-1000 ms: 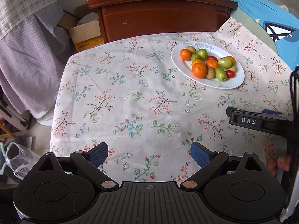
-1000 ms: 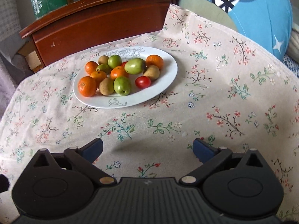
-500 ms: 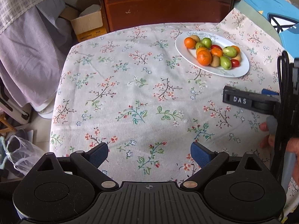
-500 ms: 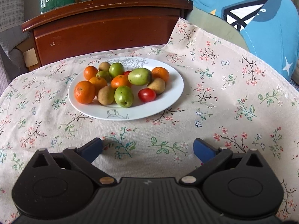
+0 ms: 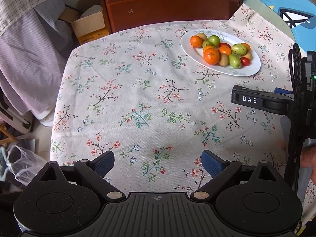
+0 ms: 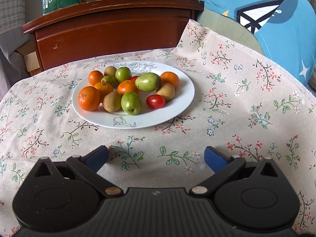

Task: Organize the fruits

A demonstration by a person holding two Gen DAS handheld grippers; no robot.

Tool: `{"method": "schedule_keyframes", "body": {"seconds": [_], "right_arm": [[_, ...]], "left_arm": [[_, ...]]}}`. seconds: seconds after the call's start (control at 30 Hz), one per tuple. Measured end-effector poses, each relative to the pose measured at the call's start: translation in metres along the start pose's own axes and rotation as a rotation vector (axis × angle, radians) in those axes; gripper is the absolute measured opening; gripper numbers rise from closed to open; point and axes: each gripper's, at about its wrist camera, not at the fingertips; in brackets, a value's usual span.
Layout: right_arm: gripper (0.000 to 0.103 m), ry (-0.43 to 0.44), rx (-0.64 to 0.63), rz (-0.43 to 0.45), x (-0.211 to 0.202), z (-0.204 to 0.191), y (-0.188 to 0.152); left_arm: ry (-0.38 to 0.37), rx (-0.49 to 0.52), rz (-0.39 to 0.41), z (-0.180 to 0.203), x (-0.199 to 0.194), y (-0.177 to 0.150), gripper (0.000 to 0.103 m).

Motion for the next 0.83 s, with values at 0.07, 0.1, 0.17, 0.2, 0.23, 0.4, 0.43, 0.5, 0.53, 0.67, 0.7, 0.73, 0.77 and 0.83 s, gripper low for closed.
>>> {"method": "schedule_keyframes", "body": {"seconds": [0.07, 0.1, 0.17, 0.2, 0.23, 0.4, 0.43, 0.5, 0.53, 0.67, 0.7, 0.73, 0.77, 0.83], "right_arm": [[0.103, 0.000, 0.000, 0.000, 0.000, 0.000, 0.000], [0.103, 0.000, 0.000, 0.000, 0.000, 0.000, 0.000], [0.103, 0.000, 0.000, 0.000, 0.000, 0.000, 0.000], [0.103, 0.000, 0.000, 0.000, 0.000, 0.000, 0.000], [0.103, 0.000, 0.000, 0.000, 0.000, 0.000, 0.000], [0.103, 0.000, 0.000, 0.000, 0.000, 0.000, 0.000], [0.103, 0.000, 0.000, 0.000, 0.000, 0.000, 0.000], [0.103, 0.000, 0.000, 0.000, 0.000, 0.000, 0.000], [0.103, 0.000, 0.000, 0.000, 0.000, 0.000, 0.000], [0.103, 0.000, 0.000, 0.001, 0.000, 0.000, 0.000], [0.103, 0.000, 0.000, 0.001, 0.000, 0.000, 0.000], [0.103, 0.000, 0.000, 0.000, 0.000, 0.000, 0.000], [0.103, 0.000, 0.000, 0.000, 0.000, 0.000, 0.000], [0.103, 0.000, 0.000, 0.000, 0.000, 0.000, 0.000]], "left_arm": [[-0.007, -0.004, 0.005, 0.000, -0.003, 0.000, 0.096], [-0.013, -0.006, 0.008, 0.000, -0.004, 0.000, 0.096], [-0.021, -0.010, 0.014, 0.000, -0.007, -0.001, 0.096], [-0.022, -0.009, 0.017, 0.000, -0.009, -0.002, 0.096], [-0.022, -0.007, 0.021, 0.001, -0.010, -0.003, 0.096], [-0.027, 0.011, 0.026, 0.004, -0.016, -0.014, 0.096], [-0.027, 0.017, 0.030, 0.005, -0.018, -0.016, 0.096], [-0.030, 0.036, 0.037, 0.007, -0.021, -0.021, 0.096], [-0.032, 0.045, 0.036, 0.008, -0.022, -0.024, 0.096], [-0.036, 0.063, 0.041, 0.010, -0.024, -0.031, 0.096], [-0.034, 0.064, 0.044, 0.010, -0.025, -0.032, 0.096], [-0.030, 0.063, 0.047, 0.010, -0.026, -0.033, 0.096], [-0.030, 0.061, 0.049, 0.009, -0.027, -0.033, 0.096], [-0.036, 0.052, 0.050, 0.007, -0.027, -0.033, 0.096]]}}
Point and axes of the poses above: each gripper's, at about its wrist camera, not at the fingertips, and x roughly the way its jaws point, z to its right, y to its top, and after that the axes turned 8 degrees about y, right-handed
